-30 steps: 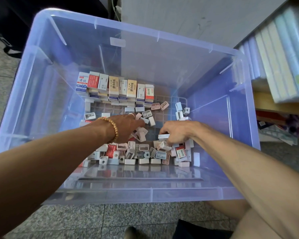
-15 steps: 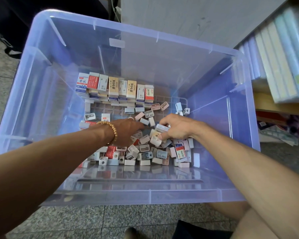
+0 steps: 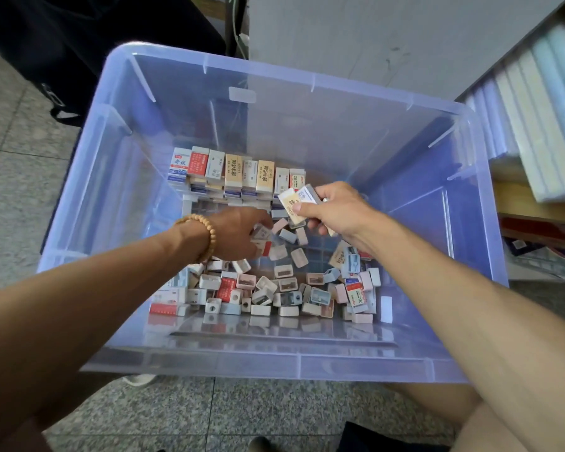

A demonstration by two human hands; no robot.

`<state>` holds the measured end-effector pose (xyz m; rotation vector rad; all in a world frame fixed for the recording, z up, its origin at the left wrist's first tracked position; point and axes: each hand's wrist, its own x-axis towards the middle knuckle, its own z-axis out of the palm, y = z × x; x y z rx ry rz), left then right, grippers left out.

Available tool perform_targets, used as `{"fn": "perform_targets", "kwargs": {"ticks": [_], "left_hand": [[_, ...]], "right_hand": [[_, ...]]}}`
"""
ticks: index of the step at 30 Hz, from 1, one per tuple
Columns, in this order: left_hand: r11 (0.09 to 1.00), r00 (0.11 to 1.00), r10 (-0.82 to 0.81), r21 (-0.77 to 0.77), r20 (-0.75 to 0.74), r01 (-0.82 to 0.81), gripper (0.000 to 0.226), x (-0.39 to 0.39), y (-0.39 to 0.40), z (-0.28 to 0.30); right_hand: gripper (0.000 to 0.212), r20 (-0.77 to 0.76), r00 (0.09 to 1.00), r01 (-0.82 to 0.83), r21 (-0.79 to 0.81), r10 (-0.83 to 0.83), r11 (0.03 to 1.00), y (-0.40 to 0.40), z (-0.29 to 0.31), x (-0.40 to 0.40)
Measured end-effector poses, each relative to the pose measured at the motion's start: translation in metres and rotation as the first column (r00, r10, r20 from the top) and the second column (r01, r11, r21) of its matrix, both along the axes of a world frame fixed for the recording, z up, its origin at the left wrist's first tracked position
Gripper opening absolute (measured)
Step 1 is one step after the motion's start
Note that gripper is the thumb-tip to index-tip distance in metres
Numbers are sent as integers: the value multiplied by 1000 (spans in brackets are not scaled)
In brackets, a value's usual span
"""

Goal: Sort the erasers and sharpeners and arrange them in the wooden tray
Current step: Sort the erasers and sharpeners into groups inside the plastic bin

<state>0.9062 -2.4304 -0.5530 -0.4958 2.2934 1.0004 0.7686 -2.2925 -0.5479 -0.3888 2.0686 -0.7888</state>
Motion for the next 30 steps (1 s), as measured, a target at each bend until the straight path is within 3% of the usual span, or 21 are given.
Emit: {"fn": "perform_targets", "kwargs": {"ticks": [4, 8, 13, 18, 24, 28, 30], "left_hand": [[971, 973, 229, 59, 24, -230, 46, 14, -6, 19], [918, 921, 390, 69, 19, -390, 44, 33, -10, 30], [775, 782, 623, 159, -33, -611, 36, 36, -17, 37], [691, 700, 712, 226, -48, -687, 38, 32, -16, 40], [626, 635, 771, 248, -50, -740, 44, 29, -15, 42], [601, 611, 790, 258, -51, -756, 46, 28, -16, 45], [590, 600, 799, 265, -51, -763, 46, 27, -16, 45]], "right_hand": [[4, -84, 991, 96, -55, -100, 994, -38, -2, 8], [11, -185, 971, 147, -34, -151, 989, -74, -13, 17], [23, -225, 956, 184, -41, -188, 982, -90, -15, 22], [14, -315, 939, 144, -6, -138, 990, -83, -10, 22], [21, -327, 944, 32, -1, -31, 999, -84, -4, 30], [22, -206, 951, 210, -110, -229, 971, -75, 2, 29], [27, -129, 938, 312, -90, -322, 946, -67, 6, 27]]}}
